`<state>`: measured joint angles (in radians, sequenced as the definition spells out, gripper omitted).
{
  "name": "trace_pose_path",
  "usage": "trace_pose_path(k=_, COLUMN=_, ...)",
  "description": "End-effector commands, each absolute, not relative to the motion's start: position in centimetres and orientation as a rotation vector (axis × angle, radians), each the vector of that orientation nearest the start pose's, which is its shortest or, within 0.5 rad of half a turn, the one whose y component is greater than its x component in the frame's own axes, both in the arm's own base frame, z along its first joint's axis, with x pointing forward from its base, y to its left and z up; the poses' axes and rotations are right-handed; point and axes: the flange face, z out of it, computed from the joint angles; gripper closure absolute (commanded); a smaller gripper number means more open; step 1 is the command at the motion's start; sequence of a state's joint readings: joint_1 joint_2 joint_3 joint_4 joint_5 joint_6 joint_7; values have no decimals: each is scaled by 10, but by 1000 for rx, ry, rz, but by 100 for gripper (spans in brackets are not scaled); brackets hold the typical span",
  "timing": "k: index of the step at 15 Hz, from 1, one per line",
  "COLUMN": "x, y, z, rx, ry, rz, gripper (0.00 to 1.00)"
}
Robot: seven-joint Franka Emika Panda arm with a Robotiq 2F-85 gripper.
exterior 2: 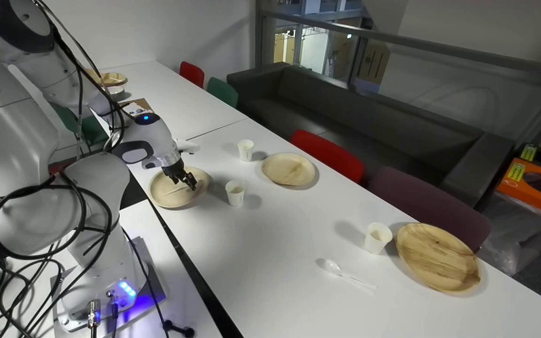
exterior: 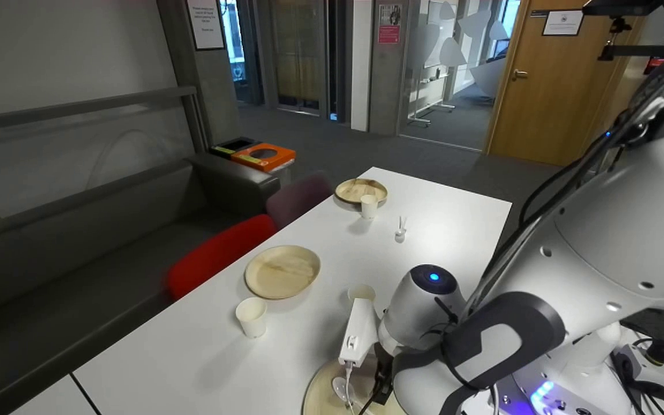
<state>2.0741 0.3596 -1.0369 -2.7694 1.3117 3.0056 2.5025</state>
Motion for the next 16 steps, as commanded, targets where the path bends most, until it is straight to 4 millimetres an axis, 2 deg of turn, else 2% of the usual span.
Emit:
trace_pose_path(k=1, x=269, y=224, z=202, rx=-624, ry=2799, rz=114, gripper=0)
trace_pose_path(k=3, x=276, y=217, z=207, rx=-669, ry=2772, rz=125, gripper=0)
trace_pose_path(k=6, x=293, y=196, z=216, rx=-862, ry=2691, rz=58, gripper=0)
trace_pose_path(k=7, x=306, y=193, z=221, rx=-923, ry=2654, rz=32, gripper=0)
trace_pose_path(k=9, x=316, y=173, z=227, rx=-1029, ry=2601, rz=-2, gripper=0)
trace_pose_path(k=10, x=327, y=165, z=232, rx=-1087, ry=2571, rz=-19, gripper=0)
trace_pose_path(k=13, x=349, y=139, z=249, rx=-1200, ry=2511, rz=-49, gripper=0)
trace_pose_path(k=16, x=358, y=122, z=275, rx=-1261, ry=2465, rz=-19, gripper=0)
